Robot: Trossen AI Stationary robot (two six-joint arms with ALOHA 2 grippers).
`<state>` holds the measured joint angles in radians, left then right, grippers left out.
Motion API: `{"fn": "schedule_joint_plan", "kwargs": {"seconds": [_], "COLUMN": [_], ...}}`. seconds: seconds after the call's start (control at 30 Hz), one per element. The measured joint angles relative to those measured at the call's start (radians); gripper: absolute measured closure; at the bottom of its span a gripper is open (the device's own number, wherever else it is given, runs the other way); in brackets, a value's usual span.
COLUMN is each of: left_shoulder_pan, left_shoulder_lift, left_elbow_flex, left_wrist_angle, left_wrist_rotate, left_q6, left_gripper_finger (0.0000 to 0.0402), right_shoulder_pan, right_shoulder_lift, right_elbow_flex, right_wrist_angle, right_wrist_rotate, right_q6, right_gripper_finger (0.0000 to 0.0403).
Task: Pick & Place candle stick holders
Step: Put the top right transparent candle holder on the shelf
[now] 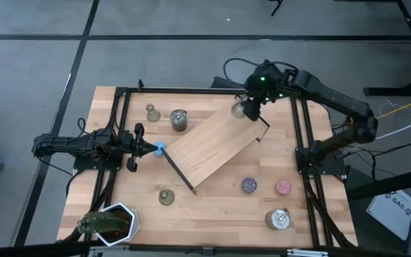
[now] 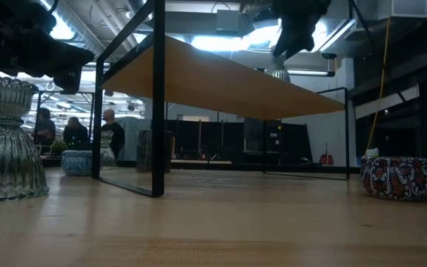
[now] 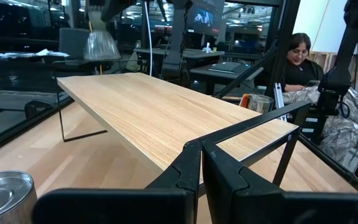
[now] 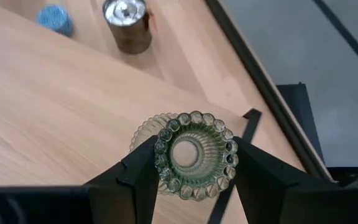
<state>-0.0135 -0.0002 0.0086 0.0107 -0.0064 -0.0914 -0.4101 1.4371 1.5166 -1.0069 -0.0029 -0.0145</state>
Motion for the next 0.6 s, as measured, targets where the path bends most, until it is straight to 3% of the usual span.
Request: {"fn": "schedule_joint_plan", "kwargs": {"seconds": [0.27, 0.43, 0.6], "left_shoulder_pan": [0.0, 0.0, 0.0], "left_shoulder_lift": [0.0, 0.0, 0.0], "left_elbow_flex": [0.0, 0.0, 0.0], "left_wrist_angle": [0.0, 0.0, 0.0], "left_wrist_rotate": [0.0, 0.0, 0.0], "left_q6": [0.0, 0.0, 0.0], "left_gripper_finger": [0.0389, 0.0391, 0.0389], "right_shoulder_pan": [0.008, 0.01, 0.013], "right_shoulder_lift": [0.077, 0.084, 0.084], "right_elbow_flex": [0.0, 0.0, 0.0], "right_wrist_angle": [0.001, -0.001, 0.005], "right_wrist_rotate": [0.006, 0.086, 0.088], "right_q6": [-0.023, -0.029, -0.039], "right_gripper_finger": [0.0224, 0.0224, 0.0224]}}
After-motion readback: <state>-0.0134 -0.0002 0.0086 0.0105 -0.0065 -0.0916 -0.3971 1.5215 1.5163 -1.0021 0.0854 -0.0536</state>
